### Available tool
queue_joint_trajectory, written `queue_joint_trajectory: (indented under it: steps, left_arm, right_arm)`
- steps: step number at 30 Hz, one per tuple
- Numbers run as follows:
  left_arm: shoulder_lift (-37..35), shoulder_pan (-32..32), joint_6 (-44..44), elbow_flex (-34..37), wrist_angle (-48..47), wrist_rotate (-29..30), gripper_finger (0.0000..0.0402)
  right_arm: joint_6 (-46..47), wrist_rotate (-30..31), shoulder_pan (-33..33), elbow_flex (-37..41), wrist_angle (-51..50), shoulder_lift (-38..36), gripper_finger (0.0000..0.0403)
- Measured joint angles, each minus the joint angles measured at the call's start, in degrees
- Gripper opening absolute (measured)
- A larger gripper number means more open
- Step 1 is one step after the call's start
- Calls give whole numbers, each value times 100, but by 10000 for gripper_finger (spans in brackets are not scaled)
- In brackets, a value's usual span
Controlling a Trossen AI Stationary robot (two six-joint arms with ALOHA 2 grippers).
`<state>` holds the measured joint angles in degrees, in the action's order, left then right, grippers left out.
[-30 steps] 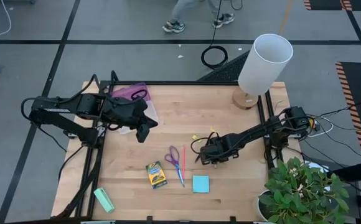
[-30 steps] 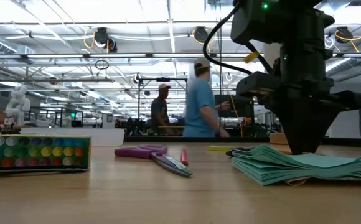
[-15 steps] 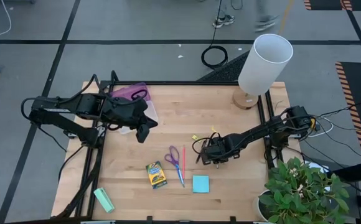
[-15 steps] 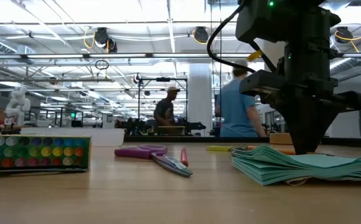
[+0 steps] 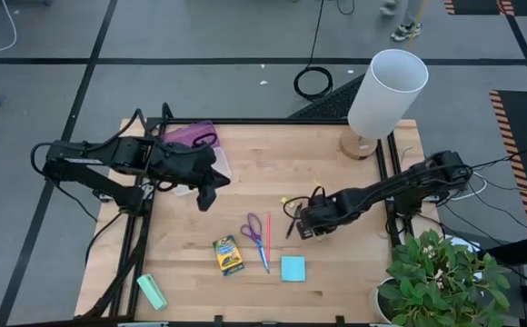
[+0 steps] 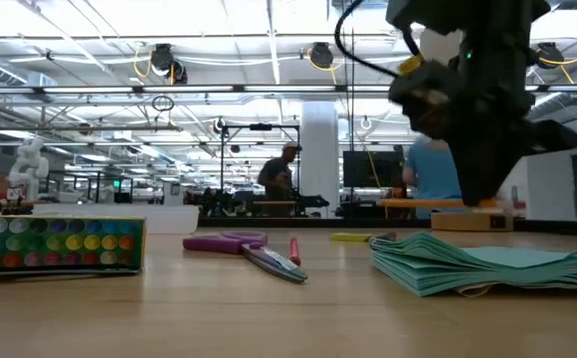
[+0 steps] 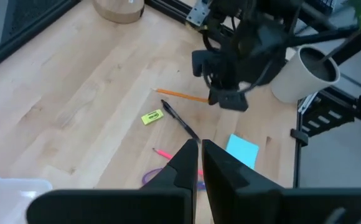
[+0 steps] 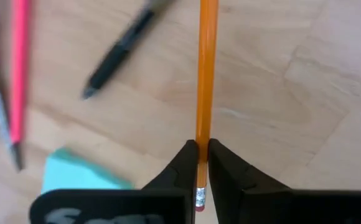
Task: Pack school essentials
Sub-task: Put the orange pencil into the supply box
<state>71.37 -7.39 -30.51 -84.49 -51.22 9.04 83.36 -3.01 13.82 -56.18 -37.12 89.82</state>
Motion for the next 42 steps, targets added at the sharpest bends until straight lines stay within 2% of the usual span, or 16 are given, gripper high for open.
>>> queue_joint_trajectory:
  steps: [4, 7, 12, 18, 25, 29, 35, 42]
  left_arm:
    - [0, -54, 271, 0, 3, -12, 29]
    - [0, -64, 399, 0, 38, -58, 51]
    - [116, -67, 701, -2, 205, -318, 125]
    - [610, -263, 1069, 0, 200, -422, 215]
    - [1322, -479, 1462, 0, 880, -413, 277]
    - [1689, -516, 1816, 0, 1435, -445, 293]
    - [2242, -441, 2409, 0, 2012, -558, 294]
    - [2760, -298, 2674, 0, 2567, -595, 294]
  right_arm:
    - [-542, -6, 0, -2, 10, -372, 20]
    - [-1113, -14, 0, -4, 115, -674, 20]
    - [-2223, -22, -24, -11, 127, -1159, 20]
    - [-3282, -275, -74, -13, -118, -1535, 20]
    - [-4068, -632, -114, -13, -431, -1606, 20]
    - [-4343, -781, -111, -17, -481, -1609, 20]
    - [-4710, -927, -111, -17, -516, -1609, 20]
    - [-5160, -931, -109, -17, -518, -1609, 20]
